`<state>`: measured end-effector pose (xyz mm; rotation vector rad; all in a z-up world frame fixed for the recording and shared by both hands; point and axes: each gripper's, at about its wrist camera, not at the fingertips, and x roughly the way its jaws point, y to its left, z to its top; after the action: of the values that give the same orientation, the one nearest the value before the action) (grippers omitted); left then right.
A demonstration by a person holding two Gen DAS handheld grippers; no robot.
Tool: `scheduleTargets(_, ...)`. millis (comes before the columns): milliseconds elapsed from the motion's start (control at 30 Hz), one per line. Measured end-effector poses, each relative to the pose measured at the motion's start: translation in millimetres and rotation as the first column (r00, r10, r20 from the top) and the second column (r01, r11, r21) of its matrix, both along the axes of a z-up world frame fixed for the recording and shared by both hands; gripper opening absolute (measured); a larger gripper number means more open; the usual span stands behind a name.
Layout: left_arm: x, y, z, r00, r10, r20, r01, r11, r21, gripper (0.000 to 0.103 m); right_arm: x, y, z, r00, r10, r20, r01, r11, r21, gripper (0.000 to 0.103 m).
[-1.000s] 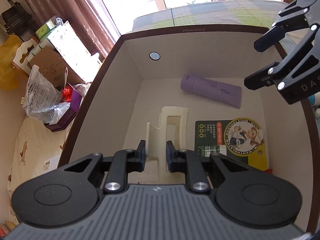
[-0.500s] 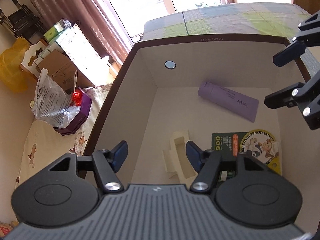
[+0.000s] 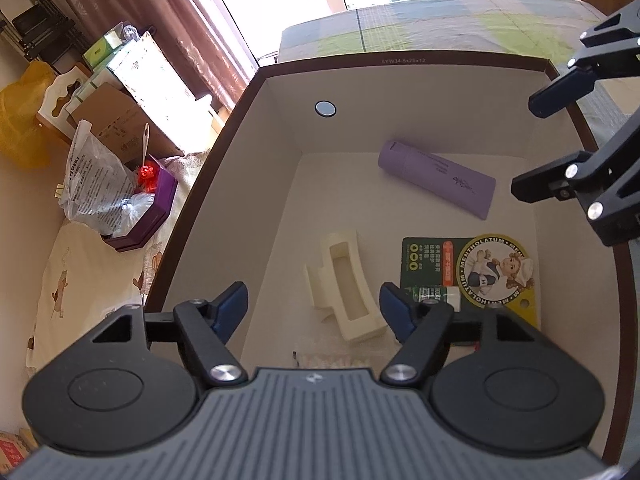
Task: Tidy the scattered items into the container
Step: 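Withdraw both grippers from the box back over the table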
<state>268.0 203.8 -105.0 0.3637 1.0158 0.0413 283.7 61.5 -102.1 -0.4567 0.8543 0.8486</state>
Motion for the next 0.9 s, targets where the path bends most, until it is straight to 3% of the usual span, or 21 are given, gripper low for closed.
scheduleTargets(133,-5.0,-0.5,7.0,1.0,0.016,0.004,-0.016,1.0,-0.007,0.074,-7.0,-4.2,4.5,1.0,0.01,0.008,-0.01,1.0,0.016,0.072)
scheduleTargets(200,-8.4,-1.2,11.1,1.0,0.024,0.006,-0.024,1.0,-0.011,0.079,-10.4,-6.4,6.7,1.0,0.014,0.013,-0.015,1.0,0.024,0.096)
scheduleTargets(233,-10.6,-1.7,13.5,1.0,0.029,0.007,-0.028,1.0,-0.013,0.08,-12.8,-7.7,9.2,1.0,0.014,0.016,-0.015,0.999,0.032,0.099)
scheduleTargets(467,-27.9,-4.6,30.4,0.998,0.067,0.009,-0.067,0.997,-0.038,0.089,-30.1,-17.9,27.3,0.999,0.005,0.037,-0.008,0.997,0.08,0.099)
scheduleTargets(900,-69.6,-26.1,72.1,0.996,0.081,0.035,-0.078,0.994,-0.079,0.092,-62.3,-47.0,62.5,0.998,-0.064,0.021,0.059,0.985,0.159,0.099)
